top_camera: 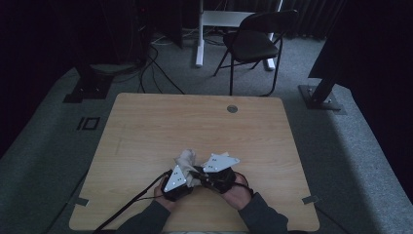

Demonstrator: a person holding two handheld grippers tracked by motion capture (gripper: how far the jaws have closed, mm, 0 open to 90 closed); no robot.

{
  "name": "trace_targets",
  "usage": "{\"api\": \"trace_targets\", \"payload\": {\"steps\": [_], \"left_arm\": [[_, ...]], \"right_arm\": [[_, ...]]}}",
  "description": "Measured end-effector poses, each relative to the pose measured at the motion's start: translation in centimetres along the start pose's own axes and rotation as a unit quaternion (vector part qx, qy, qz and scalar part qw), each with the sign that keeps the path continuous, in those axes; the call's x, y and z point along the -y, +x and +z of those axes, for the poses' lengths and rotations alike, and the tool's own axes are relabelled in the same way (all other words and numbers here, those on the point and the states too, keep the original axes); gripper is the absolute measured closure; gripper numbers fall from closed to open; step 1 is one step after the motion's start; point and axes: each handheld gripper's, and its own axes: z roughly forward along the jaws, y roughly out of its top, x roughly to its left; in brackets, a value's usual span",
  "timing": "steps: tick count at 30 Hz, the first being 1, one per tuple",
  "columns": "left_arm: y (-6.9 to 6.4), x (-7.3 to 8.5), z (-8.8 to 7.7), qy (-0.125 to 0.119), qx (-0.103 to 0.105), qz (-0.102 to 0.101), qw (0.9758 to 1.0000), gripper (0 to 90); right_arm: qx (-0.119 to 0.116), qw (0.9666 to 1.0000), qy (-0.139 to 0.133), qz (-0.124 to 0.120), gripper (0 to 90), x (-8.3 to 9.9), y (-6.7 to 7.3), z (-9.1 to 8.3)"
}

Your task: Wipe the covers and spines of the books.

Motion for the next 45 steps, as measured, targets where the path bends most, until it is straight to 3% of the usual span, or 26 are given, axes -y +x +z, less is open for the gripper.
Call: {"api": "trace_targets", "payload": {"steps": [45], "left_arm": [[0.0,0.0,0.0,0.0,0.001,-0.002,1.0,75.9]], "right_arm": [[0.068,0.9966,-0.034,0.031,81.3,0.2,-3.2,-3.6]]}}
